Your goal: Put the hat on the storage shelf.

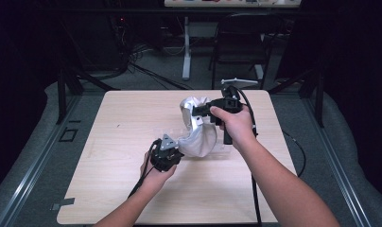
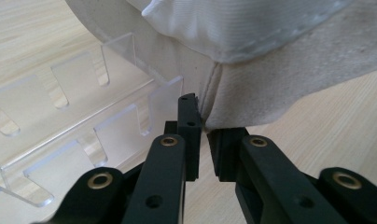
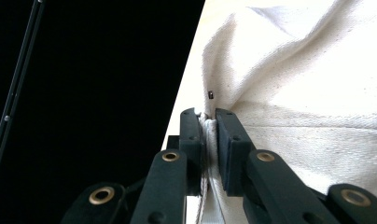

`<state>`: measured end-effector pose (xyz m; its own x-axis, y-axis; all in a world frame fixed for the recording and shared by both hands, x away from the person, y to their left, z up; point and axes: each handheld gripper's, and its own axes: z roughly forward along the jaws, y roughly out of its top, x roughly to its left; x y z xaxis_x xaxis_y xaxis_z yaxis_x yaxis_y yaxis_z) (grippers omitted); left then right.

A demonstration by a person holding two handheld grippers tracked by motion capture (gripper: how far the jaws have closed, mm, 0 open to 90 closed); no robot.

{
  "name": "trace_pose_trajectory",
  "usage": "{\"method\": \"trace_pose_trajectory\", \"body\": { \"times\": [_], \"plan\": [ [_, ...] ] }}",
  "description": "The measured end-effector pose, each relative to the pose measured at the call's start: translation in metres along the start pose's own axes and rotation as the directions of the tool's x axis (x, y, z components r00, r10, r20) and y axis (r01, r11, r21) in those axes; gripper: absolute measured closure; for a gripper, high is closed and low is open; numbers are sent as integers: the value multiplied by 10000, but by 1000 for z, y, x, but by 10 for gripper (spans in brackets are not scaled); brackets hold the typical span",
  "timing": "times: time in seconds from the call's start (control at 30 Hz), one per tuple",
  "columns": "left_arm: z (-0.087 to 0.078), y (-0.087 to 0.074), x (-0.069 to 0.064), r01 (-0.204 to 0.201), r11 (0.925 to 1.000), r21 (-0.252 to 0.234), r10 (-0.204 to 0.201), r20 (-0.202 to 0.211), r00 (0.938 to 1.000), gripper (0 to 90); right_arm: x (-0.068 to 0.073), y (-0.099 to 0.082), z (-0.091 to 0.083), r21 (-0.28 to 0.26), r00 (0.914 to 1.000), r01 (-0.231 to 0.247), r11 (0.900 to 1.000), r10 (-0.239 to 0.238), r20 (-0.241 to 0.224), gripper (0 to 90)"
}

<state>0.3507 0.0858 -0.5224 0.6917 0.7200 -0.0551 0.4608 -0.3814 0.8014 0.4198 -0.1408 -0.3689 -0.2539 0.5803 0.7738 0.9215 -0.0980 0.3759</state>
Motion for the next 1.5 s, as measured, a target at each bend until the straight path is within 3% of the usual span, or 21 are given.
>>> {"method": "trace_pose_trajectory", "body": {
  "times": [0.1, 0.53, 0.73, 1.07, 1.5],
  "plan": [
    [-1, 0, 0, 129, 9999, -21, -129, 138, 9998, 793, -1, 1, -2, -87, 10000, -54, 9999, 54, -11, 816],
    [-11, -1, -3, 19, 9999, -151, -14, 310, 9995, 675, -7, 1, -9, -283, 9998, -208, 9994, 209, 28, 816],
    [-17, -2, -4, -61, 9993, -370, 70, 230, 9997, 622, -9, 1, -11, -333, 9997, -237, 9992, 240, 77, 815],
    [-31, -8, -2, -105, 9982, -592, 140, 590, 9982, 557, -9, -2, -14, -394, 9997, -221, 9990, 224, 62, 800],
    [-45, -11, 3, -282, 9972, -688, 306, 339, 9990, 531, -7, -5, -24, -632, 10000, 36, 9980, -39, -43, 710]
  ]
}}
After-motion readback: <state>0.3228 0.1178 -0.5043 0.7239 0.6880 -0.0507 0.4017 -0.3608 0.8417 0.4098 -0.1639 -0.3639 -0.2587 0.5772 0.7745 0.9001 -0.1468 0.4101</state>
